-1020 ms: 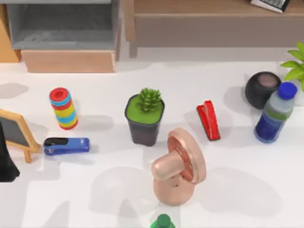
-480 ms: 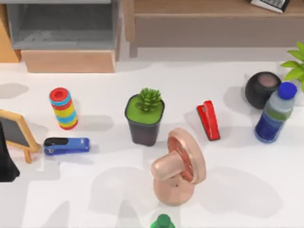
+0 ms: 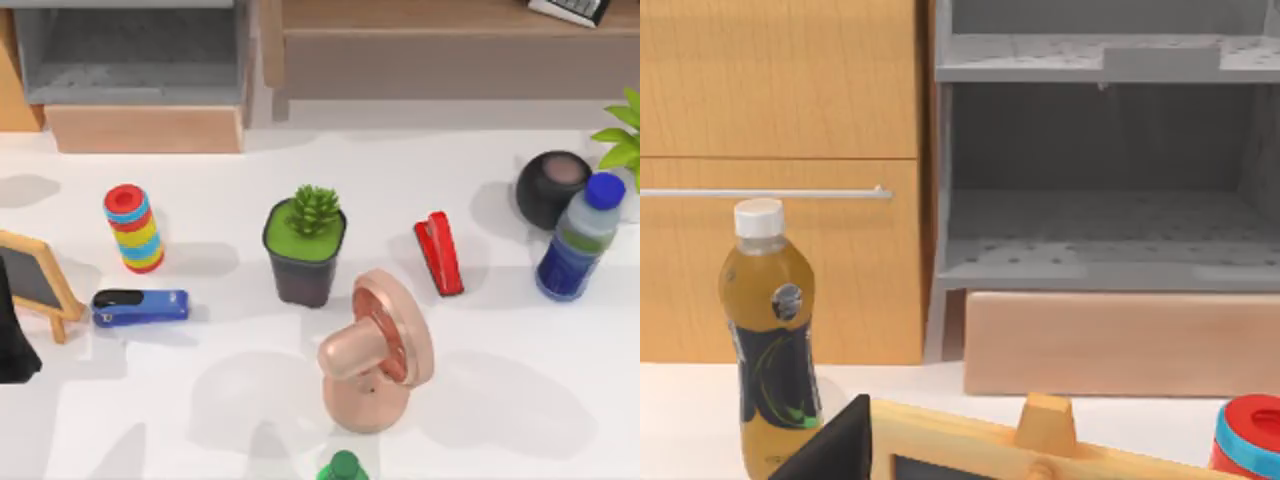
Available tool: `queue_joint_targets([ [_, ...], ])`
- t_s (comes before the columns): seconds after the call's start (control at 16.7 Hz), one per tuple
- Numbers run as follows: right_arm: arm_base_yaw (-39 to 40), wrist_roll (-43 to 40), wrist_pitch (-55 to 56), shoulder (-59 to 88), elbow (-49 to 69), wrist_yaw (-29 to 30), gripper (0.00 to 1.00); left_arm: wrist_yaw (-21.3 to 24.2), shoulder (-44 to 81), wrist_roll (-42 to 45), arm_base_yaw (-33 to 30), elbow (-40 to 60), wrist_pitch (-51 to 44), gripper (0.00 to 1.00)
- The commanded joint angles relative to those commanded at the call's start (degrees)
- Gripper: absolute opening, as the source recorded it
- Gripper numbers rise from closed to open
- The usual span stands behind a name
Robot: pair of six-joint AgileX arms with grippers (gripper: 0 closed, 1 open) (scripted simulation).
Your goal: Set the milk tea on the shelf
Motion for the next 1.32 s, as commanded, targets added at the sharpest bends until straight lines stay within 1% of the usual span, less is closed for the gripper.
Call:
queue_joint_targets([
  [0.24, 4.37, -0.09, -4.75, 1.80, 6.46, 4.39, 1.00, 0.00, 0.00, 0.00, 0.00, 0.00, 0.00, 1.00],
  [0.48, 4.66, -0.10, -5.06, 1.93, 6.86, 4.68, 1.00, 0.00, 0.00, 0.00, 0.00, 0.00, 0.00, 1.00],
  [1.26, 4.66, -0.10, -5.06, 1.93, 6.86, 4.68, 0.02, 0.00, 0.00, 0.00, 0.00, 0.00, 0.00, 1.00],
  [1.32, 4.66, -0.10, -5.06, 1.93, 6.86, 4.68, 0.00, 0.00, 0.00, 0.00, 0.00, 0.00, 0.00, 1.00],
])
